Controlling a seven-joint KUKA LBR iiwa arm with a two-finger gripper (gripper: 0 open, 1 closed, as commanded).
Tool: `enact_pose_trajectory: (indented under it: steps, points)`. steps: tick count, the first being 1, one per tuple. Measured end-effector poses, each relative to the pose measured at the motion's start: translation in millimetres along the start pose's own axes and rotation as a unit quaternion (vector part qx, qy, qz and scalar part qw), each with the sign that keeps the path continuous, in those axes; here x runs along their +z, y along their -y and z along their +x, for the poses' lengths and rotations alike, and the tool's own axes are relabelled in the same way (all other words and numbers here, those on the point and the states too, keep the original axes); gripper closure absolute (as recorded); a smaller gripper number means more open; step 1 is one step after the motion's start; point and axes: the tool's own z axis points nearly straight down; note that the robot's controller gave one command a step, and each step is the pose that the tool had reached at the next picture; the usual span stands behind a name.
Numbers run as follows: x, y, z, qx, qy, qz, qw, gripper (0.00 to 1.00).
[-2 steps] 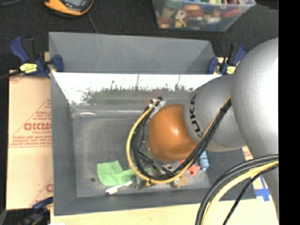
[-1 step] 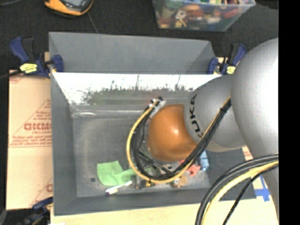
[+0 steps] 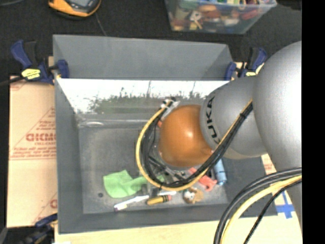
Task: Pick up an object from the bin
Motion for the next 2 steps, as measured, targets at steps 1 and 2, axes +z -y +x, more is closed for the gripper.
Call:
enact_pose_trajectory:
  steps: [1,2]
  points:
    - [-115.8,4.2,-4.3,-0.003,-0.0005,0.0,1.0,1.0]
    - [-116.1,4.0,-4.3,-0.003,-0.0004,-0.001,1.0,1.0]
